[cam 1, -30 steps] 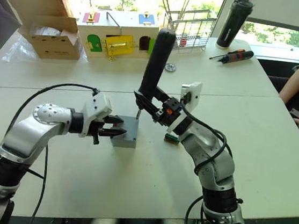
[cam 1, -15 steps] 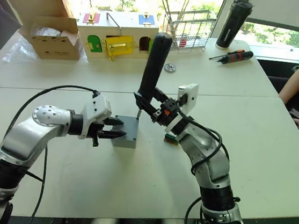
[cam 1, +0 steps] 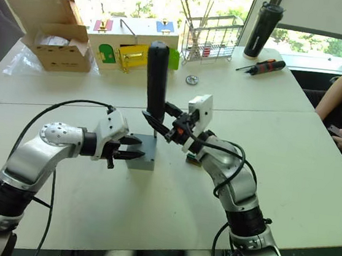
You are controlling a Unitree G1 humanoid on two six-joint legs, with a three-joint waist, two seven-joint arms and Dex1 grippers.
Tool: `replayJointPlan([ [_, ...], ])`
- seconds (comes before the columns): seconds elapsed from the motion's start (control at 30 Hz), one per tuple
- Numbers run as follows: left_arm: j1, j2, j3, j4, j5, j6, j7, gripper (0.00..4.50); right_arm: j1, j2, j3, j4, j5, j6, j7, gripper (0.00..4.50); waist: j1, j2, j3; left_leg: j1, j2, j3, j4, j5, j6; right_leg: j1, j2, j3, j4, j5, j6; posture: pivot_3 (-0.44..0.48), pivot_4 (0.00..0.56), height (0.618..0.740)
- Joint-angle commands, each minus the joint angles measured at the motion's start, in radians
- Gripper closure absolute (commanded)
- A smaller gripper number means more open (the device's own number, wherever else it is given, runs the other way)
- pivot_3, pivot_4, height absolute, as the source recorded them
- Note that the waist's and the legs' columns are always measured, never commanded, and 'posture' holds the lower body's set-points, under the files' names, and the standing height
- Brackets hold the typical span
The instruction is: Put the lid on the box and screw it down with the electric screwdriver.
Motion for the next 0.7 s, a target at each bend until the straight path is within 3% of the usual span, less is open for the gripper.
replayJointPlan([
  [0.03, 0.031, 0.0, -0.007, 0.019, 0.017, 0.01, 0.011, 2.67, 0.028, 0.002, 0.01, 0.055, -0.012, 0.035, -0.008, 2.69, 0.0, 0.0, -0.004, 0.0, 0.0, 0.0, 0.0, 0.0, 0.0, 0.0, 0.0, 0.0, 0.0, 0.0, 0.0, 0.0, 0.15, 0.74],
  [0.2, 0.034, -0.007, -0.009, 0.016, 0.016, 0.01, 0.015, 2.67, 0.055, 0.0, 0.034, 0.069, -0.027, 0.022, 0.002, 2.69, 0.003, 0.001, -0.009, 0.003, 0.0, 0.0, 0.0, 0.0, 0.0, 0.001, 0.0, 0.001, -0.001, 0.0, 0.0, 0.0, 0.15, 0.74],
  [0.37, 0.032, -0.012, -0.017, 0.013, 0.017, 0.012, 0.019, 2.67, 0.077, -0.001, 0.048, 0.088, -0.048, 0.01, 0.003, 2.69, 0.003, 0.001, -0.012, 0.015, 0.0, 0.001, -0.006, -0.003, 0.005, 0.008, 0.0, 0.002, -0.003, 0.0, 0.0, 0.0, 0.15, 0.74],
  [0.7, 0.028, -0.018, -0.029, 0.018, 0.024, 0.007, 0.022, 2.67, 0.073, 0.018, 0.043, 0.162, -0.07, -0.016, -0.011, 2.69, 0.002, 0.003, -0.022, 0.016, 0.0, 0.001, -0.012, -0.001, 0.001, 0.007, 0.0, 0.004, -0.004, 0.0, 0.0, 0.0, 0.15, 0.74],
])
